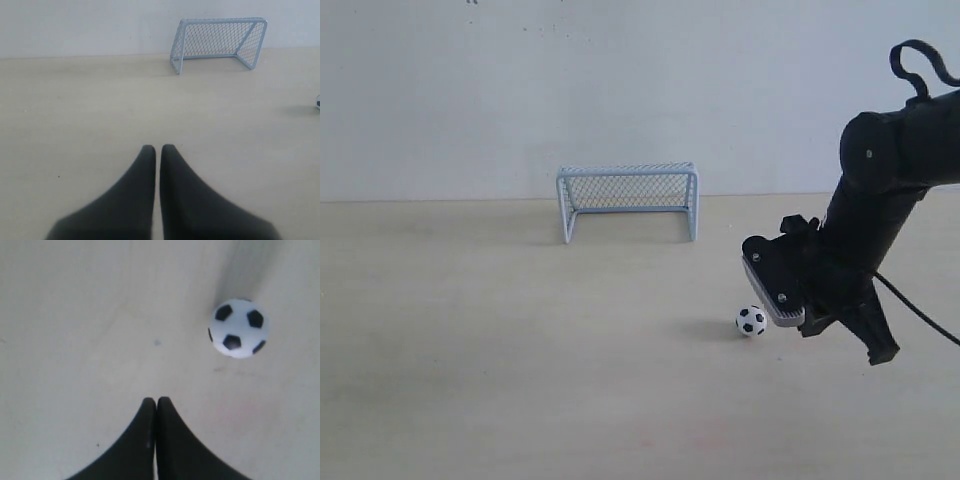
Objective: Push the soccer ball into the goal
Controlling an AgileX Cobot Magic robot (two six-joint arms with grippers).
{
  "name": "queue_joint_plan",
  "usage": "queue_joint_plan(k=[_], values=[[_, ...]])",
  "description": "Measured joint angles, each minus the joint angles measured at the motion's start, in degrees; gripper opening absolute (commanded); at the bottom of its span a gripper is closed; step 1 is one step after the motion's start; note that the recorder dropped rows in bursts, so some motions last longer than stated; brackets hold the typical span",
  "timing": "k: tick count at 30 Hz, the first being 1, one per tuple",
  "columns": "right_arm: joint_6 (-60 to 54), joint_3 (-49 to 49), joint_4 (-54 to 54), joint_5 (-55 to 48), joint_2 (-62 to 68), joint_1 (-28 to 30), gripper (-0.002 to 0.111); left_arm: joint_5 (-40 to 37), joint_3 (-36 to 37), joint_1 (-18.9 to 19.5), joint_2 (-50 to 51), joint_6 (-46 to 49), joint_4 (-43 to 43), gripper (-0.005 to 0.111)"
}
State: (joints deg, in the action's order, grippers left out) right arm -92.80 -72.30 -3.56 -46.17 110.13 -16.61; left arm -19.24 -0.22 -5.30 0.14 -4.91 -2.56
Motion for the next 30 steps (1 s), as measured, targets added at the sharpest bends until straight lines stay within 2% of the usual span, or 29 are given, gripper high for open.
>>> queue_joint_plan(k=[8,11,20,30], values=[[4.83,-10.14,-2.82,-17.54,2.8,0.0,0.0,0.0,0.0,0.0,0.0,0.0,0.0,0.004],[6.17,-13.1,-3.51,-20.93,2.96,0.0,0.0,0.0,0.0,0.0,0.0,0.0,0.0,0.004],[4.97,-13.88,-2.75,-19.05,5.51,0.0,0.0,0.0,0.0,0.0,0.0,0.0,0.0,0.004],[-0.56,-13.87,-0.98,-11.48,10.18,-1.13,0.0,0.0,0.0,0.0,0.0,0.0,0.0,0.004]])
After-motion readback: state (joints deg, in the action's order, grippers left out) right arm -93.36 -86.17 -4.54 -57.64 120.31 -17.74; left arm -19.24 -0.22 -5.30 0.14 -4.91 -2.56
